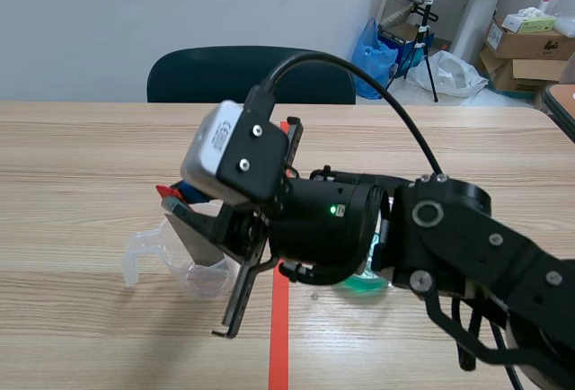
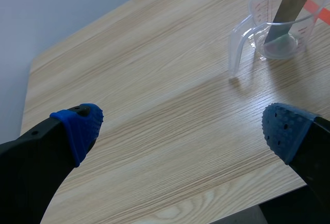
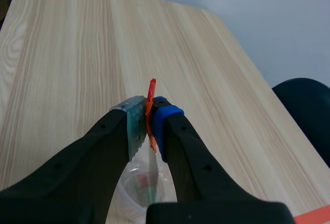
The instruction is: Do the redox reaction experiment
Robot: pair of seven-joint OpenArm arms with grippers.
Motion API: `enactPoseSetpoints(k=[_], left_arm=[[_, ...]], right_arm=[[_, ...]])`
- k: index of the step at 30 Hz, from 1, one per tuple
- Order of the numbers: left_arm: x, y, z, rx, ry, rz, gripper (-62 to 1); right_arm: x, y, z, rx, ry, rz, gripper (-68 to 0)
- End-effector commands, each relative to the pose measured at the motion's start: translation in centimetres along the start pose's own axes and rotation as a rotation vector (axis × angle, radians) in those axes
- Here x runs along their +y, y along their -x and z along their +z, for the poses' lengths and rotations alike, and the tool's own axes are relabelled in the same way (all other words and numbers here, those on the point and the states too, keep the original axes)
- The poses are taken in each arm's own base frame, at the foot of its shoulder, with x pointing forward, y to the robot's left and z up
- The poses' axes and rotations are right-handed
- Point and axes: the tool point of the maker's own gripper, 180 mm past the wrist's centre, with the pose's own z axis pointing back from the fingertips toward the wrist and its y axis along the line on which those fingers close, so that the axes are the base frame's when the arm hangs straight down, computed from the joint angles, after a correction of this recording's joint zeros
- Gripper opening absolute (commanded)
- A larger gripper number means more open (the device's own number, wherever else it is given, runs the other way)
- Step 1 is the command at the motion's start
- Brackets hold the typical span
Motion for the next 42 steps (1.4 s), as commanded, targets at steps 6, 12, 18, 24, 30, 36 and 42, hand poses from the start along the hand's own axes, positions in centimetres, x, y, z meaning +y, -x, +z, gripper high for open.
enactPoseSetpoints(k=[6,12,18,24,30,36,42], left_arm=[[0.1,-0.6,-0.1,-0.024,-0.013,0.009,1.4],[0.1,-0.6,-0.1,-0.024,-0.013,0.009,1.4],[0.1,-0.6,-0.1,-0.024,-0.012,0.009,1.4],[0.1,-0.6,-0.1,-0.024,-0.012,0.009,1.4],[0.1,-0.6,-0.1,-0.024,-0.012,0.009,1.4],[0.1,-0.6,-0.1,-0.024,-0.012,0.01,1.4],[0.1,-0.6,-0.1,-0.024,-0.012,0.01,1.4]], right_arm=[[-2.8,-1.6,-0.6,-0.012,0.006,-0.069,-66.9],[-4.0,-3.0,-0.9,0.028,0.011,-0.087,-66.9],[-4.1,-5.9,-1.0,0.05,-0.003,-0.079,-66.8],[-4.6,-9.3,-0.3,0.016,0.01,-0.07,-66.9],[-6.4,-11.8,0.5,0.009,0.058,-0.075,-66.9],[-7.1,-13.3,0.5,-0.004,0.038,-0.097,-66.9],[-7.3,-13.2,0.5,0.011,0.039,-0.101,-66.9]])
